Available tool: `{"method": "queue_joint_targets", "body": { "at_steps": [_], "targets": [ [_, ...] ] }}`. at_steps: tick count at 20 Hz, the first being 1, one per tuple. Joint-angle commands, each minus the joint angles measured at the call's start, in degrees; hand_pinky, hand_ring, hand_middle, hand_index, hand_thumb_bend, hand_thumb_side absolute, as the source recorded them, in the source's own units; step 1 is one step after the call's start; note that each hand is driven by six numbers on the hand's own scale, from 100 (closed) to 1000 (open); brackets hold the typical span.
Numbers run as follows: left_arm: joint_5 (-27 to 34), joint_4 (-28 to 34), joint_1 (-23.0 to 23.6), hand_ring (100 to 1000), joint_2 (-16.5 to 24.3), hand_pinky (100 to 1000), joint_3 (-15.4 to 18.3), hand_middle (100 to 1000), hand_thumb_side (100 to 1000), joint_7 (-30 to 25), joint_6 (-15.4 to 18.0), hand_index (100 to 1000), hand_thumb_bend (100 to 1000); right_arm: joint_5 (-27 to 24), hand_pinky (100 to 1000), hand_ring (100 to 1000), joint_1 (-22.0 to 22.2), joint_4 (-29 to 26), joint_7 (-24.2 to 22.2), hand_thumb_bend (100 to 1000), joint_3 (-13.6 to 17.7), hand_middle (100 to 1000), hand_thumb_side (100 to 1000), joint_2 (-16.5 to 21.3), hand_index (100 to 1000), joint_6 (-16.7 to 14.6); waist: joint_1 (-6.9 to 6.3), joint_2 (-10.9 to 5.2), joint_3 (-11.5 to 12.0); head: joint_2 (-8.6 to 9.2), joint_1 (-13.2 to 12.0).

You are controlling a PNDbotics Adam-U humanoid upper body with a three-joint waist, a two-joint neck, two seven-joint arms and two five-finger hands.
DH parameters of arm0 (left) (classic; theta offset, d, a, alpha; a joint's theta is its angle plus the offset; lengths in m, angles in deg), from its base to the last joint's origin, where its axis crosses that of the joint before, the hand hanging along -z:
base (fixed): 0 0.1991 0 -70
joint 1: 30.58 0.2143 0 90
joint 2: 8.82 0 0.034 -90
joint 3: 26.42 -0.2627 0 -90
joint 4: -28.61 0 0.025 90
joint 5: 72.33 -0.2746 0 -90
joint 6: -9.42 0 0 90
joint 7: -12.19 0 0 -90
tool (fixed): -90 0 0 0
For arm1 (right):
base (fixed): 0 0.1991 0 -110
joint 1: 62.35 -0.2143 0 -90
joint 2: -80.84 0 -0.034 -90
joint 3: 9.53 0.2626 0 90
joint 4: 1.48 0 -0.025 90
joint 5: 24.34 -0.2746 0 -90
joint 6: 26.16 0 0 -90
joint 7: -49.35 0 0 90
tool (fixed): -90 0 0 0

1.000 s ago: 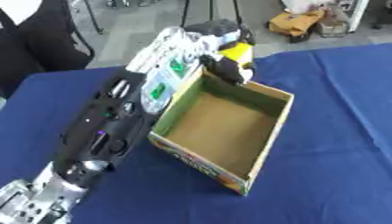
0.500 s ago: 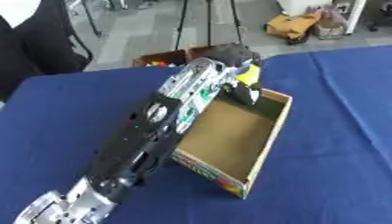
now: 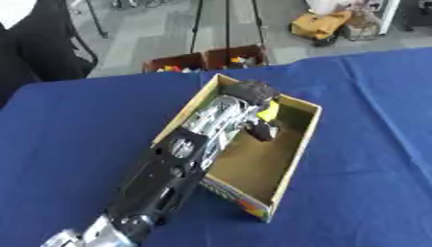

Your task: Pick up objects on the table and place them in the box.

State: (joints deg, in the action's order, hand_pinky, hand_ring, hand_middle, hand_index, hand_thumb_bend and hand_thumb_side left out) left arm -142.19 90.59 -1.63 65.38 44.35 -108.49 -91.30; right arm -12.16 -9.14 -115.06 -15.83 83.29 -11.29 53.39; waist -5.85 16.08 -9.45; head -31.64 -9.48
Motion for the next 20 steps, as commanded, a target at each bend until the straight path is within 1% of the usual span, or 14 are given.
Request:
{"method": "queue_joint_targets", "body": {
  "at_steps": [1,4,6,8,10,11,12,14,15,16,17,18,19,20],
  "targets": [
    [0.06,-0.57,-0.58,536,-0.32,370,-0.01,656,349,0.57,0.35,904,100,-0.22,767,733,-0.97,-1.01,-0.15,100,0.50,617,422,0.63,762,0.03,0.25,-0.04,-0.01,0.65,-0.04],
    [0.80,-1.47,-0.13,540,-0.80,375,0.01,665,360,0.73,0.63,910,100,-0.28,767,733,-0.94,-1.01,-0.20,100,0.49,617,421,0.52,762,0.05,0.21,0.02,0.17,0.77,0.04],
    [1.44,-1.75,0.07,553,-0.98,397,-0.03,684,398,0.89,0.84,919,100,-0.30,767,733,-0.94,-1.01,-0.23,100,0.48,617,422,0.48,762,0.03,0.22,0.04,0.27,0.84,0.08],
    [2.01,-1.93,0.25,574,-1.11,427,-0.08,705,466,1.01,1.12,927,100,-0.31,766,733,-0.92,-1.01,-0.22,100,0.50,616,422,0.51,762,0.03,0.24,0.06,0.32,0.86,0.08],
    [2.59,-1.87,0.36,647,-1.20,492,-0.29,729,552,0.89,1.81,936,100,-0.32,766,733,-0.89,-1.01,-0.21,100,0.52,616,422,0.54,762,0.03,0.25,0.06,0.37,0.84,0.10],
    [2.73,-1.77,0.39,681,-1.18,520,-0.39,746,580,0.73,2.22,941,100,-0.33,766,733,-0.88,-1.01,-0.20,100,0.53,616,422,0.56,762,0.04,0.25,0.06,0.40,0.83,0.13],
    [2.80,-1.70,0.46,696,-1.18,528,-0.48,756,600,0.52,2.65,943,100,-0.34,766,733,-0.85,-1.01,-0.20,100,0.53,616,422,0.56,762,0.05,0.25,0.05,0.45,0.80,0.15],
    [2.96,-1.58,0.56,784,-1.18,615,-0.52,806,673,0.02,3.34,960,100,-0.35,766,733,-0.77,-1.01,-0.19,100,0.55,616,422,0.57,762,0.08,0.24,0.02,0.57,0.78,0.17],
    [3.02,-1.45,0.58,824,-1.15,677,-0.50,827,696,-0.20,3.60,973,100,-0.35,766,733,-0.73,-1.01,-0.19,100,0.56,616,422,0.55,762,0.09,0.24,-0.01,0.63,0.77,0.19],
    [3.00,-1.26,0.58,879,-1.08,763,-0.44,853,732,-0.46,3.75,984,100,-0.35,766,733,-0.69,-1.01,-0.19,100,0.57,616,421,0.53,762,0.10,0.24,-0.06,0.70,0.73,0.23],
    [2.86,-0.94,0.55,895,-0.98,788,-0.40,863,752,-0.74,3.82,989,100,-0.35,766,733,-0.66,-1.01,-0.18,100,0.57,616,421,0.50,762,0.10,0.24,-0.11,0.78,0.70,0.27],
    [2.67,-0.54,0.52,957,-0.86,873,-0.39,906,832,-1.16,3.92,1000,100,-0.35,766,733,-0.60,-1.01,-0.17,100,0.58,616,421,0.48,762,0.10,0.25,-0.17,0.88,0.69,0.33],
    [2.37,0.03,0.46,957,-0.70,873,-0.39,906,832,-1.68,4.05,1000,100,-0.35,766,733,-0.54,-1.01,-0.17,100,0.58,616,421,0.47,762,0.11,0.25,-0.23,0.97,0.68,0.39],
    [2.06,0.94,0.33,997,-0.48,950,-0.36,938,924,-2.14,4.26,1000,232,-0.35,766,733,-0.45,-1.01,-0.17,100,0.59,616,420,0.46,762,0.13,0.25,-0.34,1.11,0.64,0.44]
  ]
}}
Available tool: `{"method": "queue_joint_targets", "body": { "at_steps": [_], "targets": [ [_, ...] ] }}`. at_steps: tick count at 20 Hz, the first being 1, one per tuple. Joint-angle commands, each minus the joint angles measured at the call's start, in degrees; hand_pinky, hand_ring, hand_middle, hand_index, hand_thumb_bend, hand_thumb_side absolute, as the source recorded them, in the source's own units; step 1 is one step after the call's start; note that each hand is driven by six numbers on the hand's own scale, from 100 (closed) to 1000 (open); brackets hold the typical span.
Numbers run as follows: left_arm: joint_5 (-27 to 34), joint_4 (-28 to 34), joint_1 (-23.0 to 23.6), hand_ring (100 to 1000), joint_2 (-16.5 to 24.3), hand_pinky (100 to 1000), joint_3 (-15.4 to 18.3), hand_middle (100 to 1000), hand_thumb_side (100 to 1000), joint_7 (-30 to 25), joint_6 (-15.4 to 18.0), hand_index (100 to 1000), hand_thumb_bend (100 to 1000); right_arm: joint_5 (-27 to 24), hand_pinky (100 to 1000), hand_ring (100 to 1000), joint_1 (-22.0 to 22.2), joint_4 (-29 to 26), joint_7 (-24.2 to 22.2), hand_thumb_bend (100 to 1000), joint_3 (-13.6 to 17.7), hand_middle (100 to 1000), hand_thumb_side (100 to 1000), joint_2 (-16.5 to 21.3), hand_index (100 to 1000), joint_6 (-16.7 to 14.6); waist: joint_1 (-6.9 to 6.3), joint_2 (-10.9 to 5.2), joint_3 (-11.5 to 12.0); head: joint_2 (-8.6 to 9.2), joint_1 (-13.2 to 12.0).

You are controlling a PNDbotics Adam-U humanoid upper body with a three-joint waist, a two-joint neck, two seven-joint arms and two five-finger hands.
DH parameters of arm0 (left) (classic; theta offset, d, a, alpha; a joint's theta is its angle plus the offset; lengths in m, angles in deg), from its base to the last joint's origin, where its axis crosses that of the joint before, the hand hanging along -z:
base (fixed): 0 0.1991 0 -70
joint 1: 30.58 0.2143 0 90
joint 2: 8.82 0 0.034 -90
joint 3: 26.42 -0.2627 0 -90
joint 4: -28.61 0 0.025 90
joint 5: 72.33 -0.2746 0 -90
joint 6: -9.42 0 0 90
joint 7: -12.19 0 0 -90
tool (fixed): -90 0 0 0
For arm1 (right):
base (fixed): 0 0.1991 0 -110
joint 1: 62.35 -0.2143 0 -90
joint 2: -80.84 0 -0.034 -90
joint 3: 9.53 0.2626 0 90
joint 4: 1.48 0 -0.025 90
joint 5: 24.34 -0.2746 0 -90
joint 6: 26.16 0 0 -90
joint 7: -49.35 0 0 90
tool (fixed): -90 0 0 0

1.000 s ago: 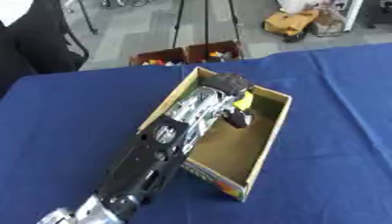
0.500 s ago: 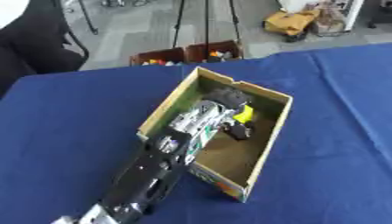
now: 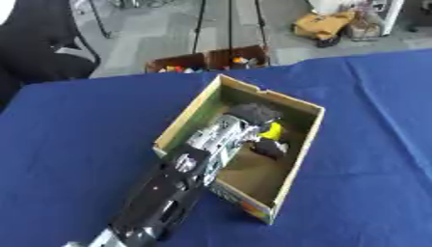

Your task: Pick up objects on the table and place them in the box.

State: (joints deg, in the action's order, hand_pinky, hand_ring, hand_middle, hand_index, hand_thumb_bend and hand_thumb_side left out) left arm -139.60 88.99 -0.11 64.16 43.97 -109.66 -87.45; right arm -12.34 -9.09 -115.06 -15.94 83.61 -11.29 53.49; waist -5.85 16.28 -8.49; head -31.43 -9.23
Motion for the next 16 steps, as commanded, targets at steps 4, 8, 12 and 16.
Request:
{"method": "queue_joint_targets", "body": {
  "at_steps": [4,8,12,16],
  "targets": [
    [-0.12,9.39,-1.85,988,2.89,955,0.64,935,996,-2.14,1.50,1000,306,-0.10,766,733,-0.07,-1.01,0.02,100,0.36,616,419,0.53,762,0.15,0.31,-1.03,0.77,0.05,0.76],
    [1.92,20.44,-2.50,944,7.32,926,2.54,889,1000,0.53,0.00,1000,206,0.04,765,734,0.35,-1.01,0.19,100,0.47,616,418,0.70,762,0.26,0.34,-1.59,1.44,-0.66,1.94],
    [8.44,30.18,-2.18,911,12.03,896,5.15,859,1000,5.69,-3.91,1000,100,0.25,765,735,0.62,-1.01,0.36,100,0.45,618,417,1.02,761,0.31,0.37,-2.32,2.25,-1.78,3.81],
    [15.58,36.82,-1.19,891,16.33,879,7.35,837,1000,9.48,-7.62,1000,100,0.53,765,737,0.51,-1.01,0.72,100,0.47,620,414,1.39,760,0.24,0.59,-2.82,3.03,-2.33,4.98]
  ]
}}
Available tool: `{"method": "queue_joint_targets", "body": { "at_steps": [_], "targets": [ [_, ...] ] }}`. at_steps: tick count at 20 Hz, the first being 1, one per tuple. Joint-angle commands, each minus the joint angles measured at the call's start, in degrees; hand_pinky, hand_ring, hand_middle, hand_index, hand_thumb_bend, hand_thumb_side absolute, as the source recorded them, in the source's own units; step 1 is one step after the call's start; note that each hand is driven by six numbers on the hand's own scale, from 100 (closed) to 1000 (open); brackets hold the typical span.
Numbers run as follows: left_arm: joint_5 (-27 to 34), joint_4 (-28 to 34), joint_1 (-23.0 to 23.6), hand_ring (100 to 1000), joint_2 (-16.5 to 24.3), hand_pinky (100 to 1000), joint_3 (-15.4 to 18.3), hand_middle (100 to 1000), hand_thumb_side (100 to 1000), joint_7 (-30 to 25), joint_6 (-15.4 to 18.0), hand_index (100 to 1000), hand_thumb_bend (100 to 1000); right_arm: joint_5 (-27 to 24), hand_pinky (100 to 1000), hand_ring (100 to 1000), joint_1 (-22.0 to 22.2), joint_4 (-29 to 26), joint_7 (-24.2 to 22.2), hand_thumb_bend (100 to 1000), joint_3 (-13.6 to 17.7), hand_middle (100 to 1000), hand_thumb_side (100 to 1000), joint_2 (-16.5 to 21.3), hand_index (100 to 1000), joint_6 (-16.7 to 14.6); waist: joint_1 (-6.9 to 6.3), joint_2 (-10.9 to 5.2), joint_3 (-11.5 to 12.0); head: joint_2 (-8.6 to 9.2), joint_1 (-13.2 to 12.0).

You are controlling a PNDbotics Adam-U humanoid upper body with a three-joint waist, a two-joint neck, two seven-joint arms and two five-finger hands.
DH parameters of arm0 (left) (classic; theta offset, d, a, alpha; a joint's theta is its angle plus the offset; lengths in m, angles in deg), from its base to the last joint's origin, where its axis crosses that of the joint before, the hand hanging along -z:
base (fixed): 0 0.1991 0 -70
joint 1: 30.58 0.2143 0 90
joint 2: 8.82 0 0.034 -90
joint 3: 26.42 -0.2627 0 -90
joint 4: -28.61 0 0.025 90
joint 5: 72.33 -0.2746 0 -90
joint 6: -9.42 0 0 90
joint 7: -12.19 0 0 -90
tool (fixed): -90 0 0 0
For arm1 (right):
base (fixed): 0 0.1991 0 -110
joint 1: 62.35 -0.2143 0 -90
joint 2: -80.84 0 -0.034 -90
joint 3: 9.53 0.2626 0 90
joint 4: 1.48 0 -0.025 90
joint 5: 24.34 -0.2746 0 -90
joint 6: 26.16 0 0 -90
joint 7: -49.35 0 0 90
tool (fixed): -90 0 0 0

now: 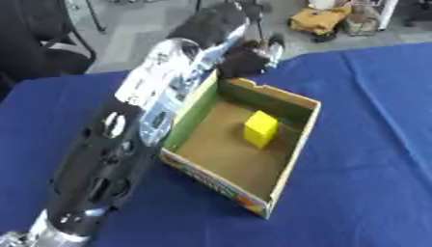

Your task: Pick up objects on the table and place them in the box.

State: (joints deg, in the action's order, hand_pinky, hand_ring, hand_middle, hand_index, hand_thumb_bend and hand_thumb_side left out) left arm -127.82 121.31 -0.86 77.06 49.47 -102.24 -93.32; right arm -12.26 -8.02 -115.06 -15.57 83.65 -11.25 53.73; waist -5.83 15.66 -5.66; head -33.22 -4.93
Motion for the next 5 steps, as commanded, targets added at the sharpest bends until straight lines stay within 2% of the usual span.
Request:
{"method": "queue_joint_targets", "body": {
  "at_steps": [1,5],
  "targets": [
    [5.47,6.14,-0.06,890,4.46,878,2.39,835,1000,2.64,-2.30,1000,100,0.52,765,737,-0.60,-1.01,0.44,100,0.43,620,414,1.38,760,0.00,0.66,-2.28,0.41,-0.57,0.92],
    [13.29,13.47,1.92,881,7.77,864,4.41,818,1000,5.70,-2.97,1000,100,0.78,764,739,-0.84,-1.01,0.86,100,0.54,621,412,1.45,759,-0.04,1.18,-2.40,1.29,-0.45,1.69]
  ]
}}
